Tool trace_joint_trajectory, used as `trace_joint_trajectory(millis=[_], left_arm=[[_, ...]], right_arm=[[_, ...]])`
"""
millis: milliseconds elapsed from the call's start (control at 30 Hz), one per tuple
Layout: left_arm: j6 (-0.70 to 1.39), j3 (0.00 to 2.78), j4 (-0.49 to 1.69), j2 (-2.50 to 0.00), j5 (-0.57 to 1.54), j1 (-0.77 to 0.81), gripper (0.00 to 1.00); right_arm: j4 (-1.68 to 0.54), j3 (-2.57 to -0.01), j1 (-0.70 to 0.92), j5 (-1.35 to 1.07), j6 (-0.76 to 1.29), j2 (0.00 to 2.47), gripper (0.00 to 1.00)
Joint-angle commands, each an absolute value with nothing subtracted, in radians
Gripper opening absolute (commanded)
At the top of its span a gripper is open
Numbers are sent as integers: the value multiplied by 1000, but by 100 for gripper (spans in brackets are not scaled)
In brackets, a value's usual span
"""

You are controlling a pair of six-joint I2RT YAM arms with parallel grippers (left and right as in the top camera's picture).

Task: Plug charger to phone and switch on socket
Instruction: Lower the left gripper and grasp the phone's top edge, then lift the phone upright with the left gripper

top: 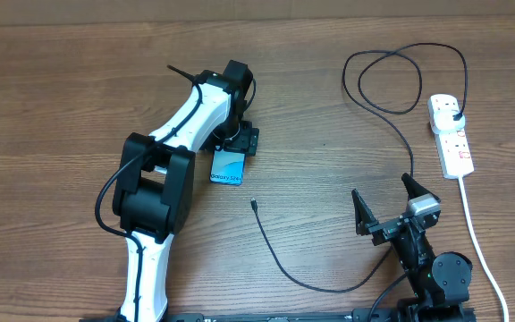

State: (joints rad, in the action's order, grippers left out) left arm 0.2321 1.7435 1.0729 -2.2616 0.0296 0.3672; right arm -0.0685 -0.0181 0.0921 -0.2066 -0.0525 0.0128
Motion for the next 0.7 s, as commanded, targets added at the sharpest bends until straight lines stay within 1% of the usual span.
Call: trace_joint_trajectory(millis=[0,167,233,333,467,667], left_arm=[[216,1729,1070,-2293,45,377,87],[201,1729,1071,-2293,45,382,79],[202,1730,1065,-2293,46,382,78],[205,1731,1064,-2293,47,381,73],[204,1733,1066,-2292,103,361,72],[202,1756,1078,-2292,265,316,72]], right_arm=[[-62,-8,88,-211,-54,4,100],[-62,-8,88,-211,-54,4,100],[-62,-8,88,-211,-54,4,100],[-62,-8,89,-211,-54,4,100],[-62,-8,89,-211,-54,4,100],[-62,-8,89,-211,-54,4,100]])
